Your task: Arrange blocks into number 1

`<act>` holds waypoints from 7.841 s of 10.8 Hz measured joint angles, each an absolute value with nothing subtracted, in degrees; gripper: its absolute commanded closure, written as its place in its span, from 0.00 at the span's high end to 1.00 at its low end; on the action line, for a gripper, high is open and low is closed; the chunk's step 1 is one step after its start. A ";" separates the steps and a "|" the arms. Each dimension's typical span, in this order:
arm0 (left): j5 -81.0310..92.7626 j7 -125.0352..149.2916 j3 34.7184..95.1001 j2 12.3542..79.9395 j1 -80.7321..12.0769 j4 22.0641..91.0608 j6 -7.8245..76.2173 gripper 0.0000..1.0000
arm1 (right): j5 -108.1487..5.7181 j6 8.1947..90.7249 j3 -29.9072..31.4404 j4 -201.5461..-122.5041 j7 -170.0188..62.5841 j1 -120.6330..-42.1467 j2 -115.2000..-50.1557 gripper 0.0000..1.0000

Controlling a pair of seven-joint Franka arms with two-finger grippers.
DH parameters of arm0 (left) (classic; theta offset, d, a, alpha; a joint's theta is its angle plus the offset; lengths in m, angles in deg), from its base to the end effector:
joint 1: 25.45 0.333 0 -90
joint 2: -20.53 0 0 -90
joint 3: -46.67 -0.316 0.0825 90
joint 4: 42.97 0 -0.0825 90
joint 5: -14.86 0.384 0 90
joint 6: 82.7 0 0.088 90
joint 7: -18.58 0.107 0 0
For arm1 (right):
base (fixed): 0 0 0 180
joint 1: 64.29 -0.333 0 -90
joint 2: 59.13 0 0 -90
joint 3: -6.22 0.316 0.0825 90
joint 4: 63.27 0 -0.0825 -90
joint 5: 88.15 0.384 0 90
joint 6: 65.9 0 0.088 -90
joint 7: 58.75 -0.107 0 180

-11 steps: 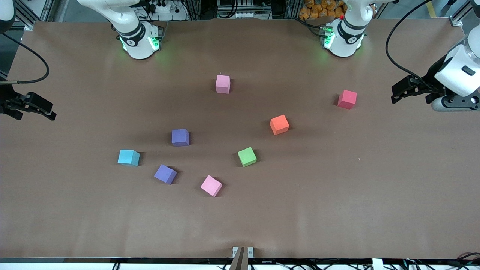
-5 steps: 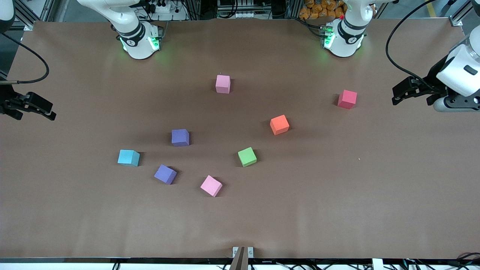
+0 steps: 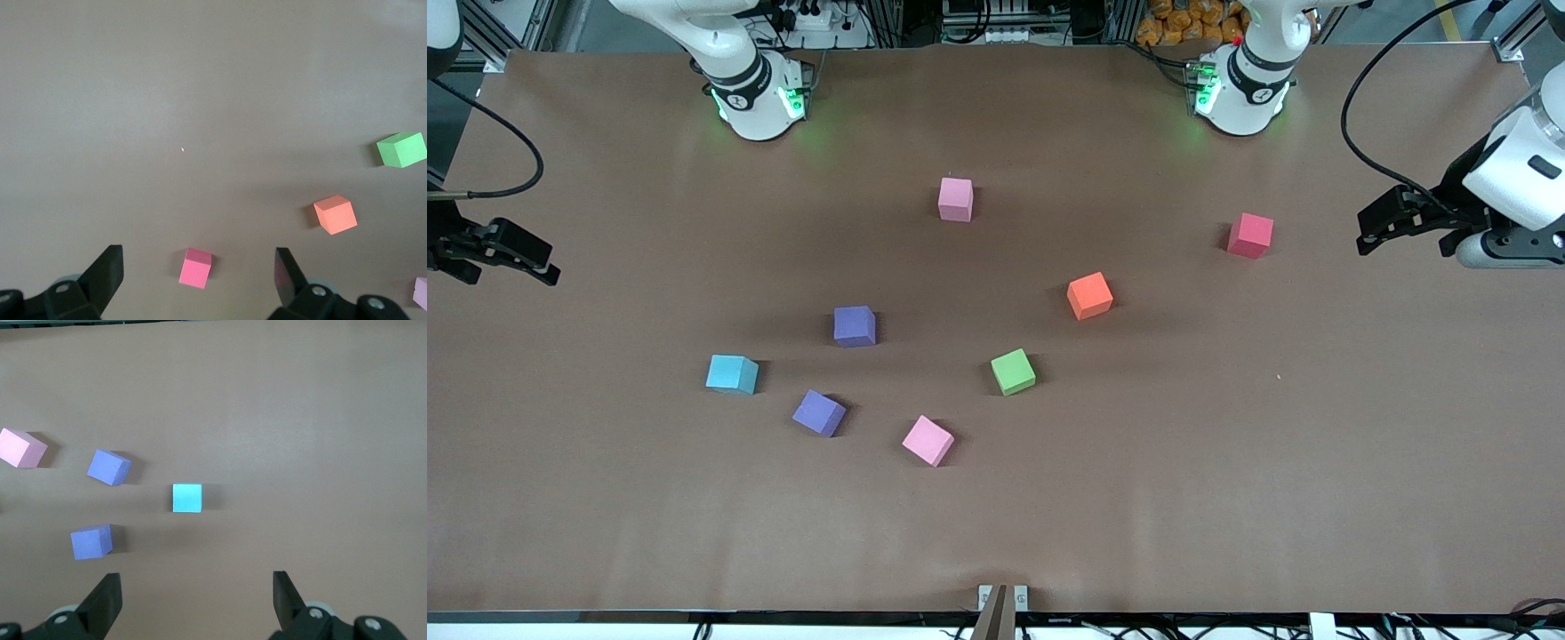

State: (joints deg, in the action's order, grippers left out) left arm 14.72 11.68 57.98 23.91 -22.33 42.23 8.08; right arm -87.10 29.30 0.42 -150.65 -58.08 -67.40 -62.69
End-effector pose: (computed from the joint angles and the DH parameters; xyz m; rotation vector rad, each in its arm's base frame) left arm 0.5691 -0.0785 0.6327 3.1218 -0.0343 0.0583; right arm 0.5824 -0.0236 0.6195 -3.1290 0.0560 -0.1174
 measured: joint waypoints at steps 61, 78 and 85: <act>12.43 -43.34 60.64 49.59 -49.15 69.17 47.94 1.00 | -77.09 61.53 1.85 -173.42 -78.42 -95.87 -86.71 0.39; 12.43 -45.58 60.12 50.34 -48.71 68.22 48.01 0.00 | -77.09 77.21 4.20 -188.47 -104.11 -117.51 -79.97 0.40; 13.55 -51.91 60.79 47.75 -52.78 60.03 45.84 0.00 | -77.09 78.20 5.27 -189.92 -106.02 -119.59 -79.93 0.40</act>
State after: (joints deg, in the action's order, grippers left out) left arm 13.55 -51.91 60.79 47.75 -52.78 60.03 45.84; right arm -77.09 78.20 5.27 -189.92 -106.02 -119.59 -79.93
